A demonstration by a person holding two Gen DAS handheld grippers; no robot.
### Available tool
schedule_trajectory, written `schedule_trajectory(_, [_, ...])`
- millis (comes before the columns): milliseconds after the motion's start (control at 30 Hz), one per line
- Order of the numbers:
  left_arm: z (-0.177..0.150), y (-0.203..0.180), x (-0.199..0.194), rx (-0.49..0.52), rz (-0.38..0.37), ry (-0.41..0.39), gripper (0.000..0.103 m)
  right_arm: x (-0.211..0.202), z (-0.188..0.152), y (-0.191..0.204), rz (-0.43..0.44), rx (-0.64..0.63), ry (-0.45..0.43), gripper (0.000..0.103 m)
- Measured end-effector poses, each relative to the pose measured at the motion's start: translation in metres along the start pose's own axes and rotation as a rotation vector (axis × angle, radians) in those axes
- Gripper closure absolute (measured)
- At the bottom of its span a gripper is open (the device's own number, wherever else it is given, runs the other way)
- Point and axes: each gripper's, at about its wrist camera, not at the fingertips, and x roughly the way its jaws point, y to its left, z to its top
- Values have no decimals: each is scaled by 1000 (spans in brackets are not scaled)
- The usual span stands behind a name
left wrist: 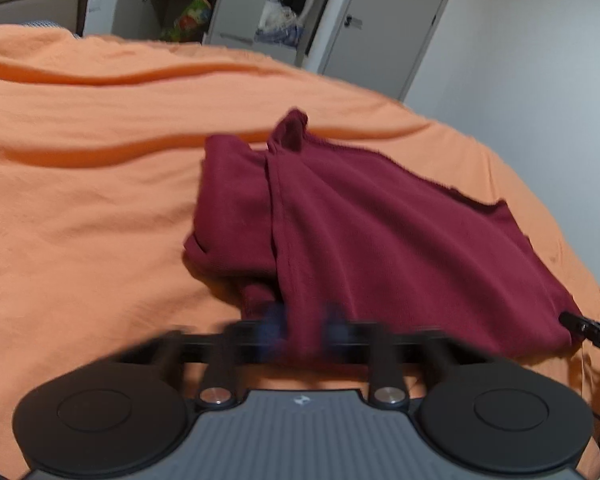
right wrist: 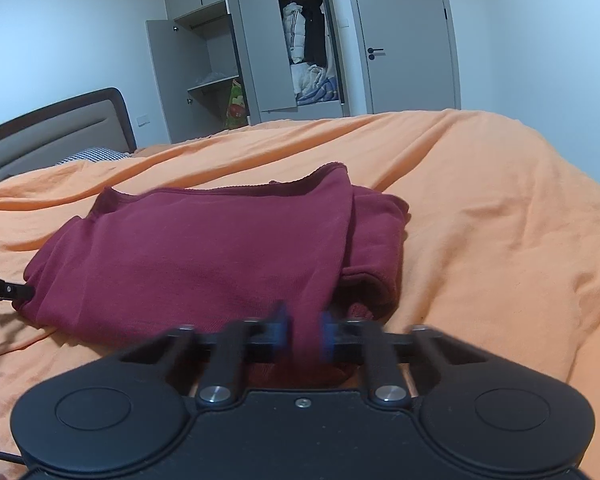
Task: Fold small clothes
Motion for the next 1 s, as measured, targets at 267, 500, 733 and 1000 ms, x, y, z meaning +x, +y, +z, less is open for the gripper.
schedule_trajectory(267, [7,12,-34,-116,40,-112,101,-16,8,-4,-21,53,-54,95])
schedule_trajectory(500, [-8,27,-11,-174,63,-19,100,-2,-7,-6,-50,61,13,91])
schedule_trajectory(733, [-12,25,-18,-163,72,-40,64,-7,-6,-2,-92,43,-2,64])
schedule_trajectory(1000, [-17,24,-27,-202,52,-101,6,-6,5,14,-188,-46,-68,3])
